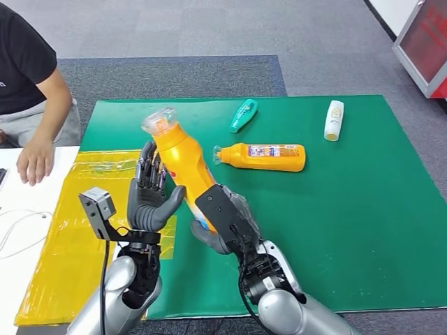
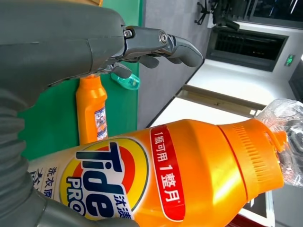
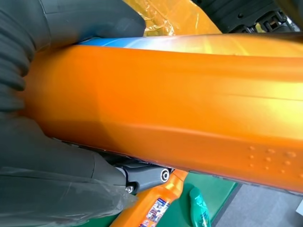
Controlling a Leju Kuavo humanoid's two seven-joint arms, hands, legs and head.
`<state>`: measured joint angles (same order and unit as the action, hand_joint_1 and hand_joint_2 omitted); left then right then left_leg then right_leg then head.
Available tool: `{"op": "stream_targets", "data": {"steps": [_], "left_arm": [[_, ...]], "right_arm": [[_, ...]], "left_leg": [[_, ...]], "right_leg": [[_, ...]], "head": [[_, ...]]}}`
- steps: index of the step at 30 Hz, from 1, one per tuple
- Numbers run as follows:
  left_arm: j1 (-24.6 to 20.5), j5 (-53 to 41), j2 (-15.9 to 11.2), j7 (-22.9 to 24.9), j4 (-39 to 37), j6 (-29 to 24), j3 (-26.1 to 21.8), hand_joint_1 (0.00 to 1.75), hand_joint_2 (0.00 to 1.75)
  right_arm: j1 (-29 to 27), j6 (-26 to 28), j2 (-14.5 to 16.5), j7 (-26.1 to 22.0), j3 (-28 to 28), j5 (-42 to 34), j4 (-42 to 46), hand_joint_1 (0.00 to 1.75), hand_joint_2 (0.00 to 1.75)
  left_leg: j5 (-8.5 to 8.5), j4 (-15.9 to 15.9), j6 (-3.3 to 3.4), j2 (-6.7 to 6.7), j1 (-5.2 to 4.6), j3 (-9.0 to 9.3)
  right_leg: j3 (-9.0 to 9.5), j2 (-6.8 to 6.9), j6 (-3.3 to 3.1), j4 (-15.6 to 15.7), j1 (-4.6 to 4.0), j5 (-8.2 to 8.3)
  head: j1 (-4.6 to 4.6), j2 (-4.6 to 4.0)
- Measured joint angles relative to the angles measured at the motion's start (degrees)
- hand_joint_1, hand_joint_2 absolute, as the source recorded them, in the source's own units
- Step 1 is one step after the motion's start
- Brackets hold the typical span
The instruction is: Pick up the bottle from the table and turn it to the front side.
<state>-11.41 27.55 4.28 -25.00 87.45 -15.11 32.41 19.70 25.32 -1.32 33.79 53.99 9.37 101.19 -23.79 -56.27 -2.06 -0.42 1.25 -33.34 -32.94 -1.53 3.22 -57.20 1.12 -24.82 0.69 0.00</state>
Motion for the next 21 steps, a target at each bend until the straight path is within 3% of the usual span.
{"op": "stream_targets", "data": {"steps": [21], "left_arm": [[2.1, 2.4, -3.4, 1.3, 7.3, 2.7, 2.1, 0.00, 1.75]], "right_arm": [[-0.7, -4.1, 0.0, 0.0, 1.6, -1.7, -1.0, 1.75, 1.75]], "left_leg": [[0.03, 0.0, 0.01, 0.00, 0.00, 0.00]], "right_leg": [[0.00, 0.00, 0.00, 0.0, 0.00, 0.00]], "head": [[0.01, 0.00]]}}
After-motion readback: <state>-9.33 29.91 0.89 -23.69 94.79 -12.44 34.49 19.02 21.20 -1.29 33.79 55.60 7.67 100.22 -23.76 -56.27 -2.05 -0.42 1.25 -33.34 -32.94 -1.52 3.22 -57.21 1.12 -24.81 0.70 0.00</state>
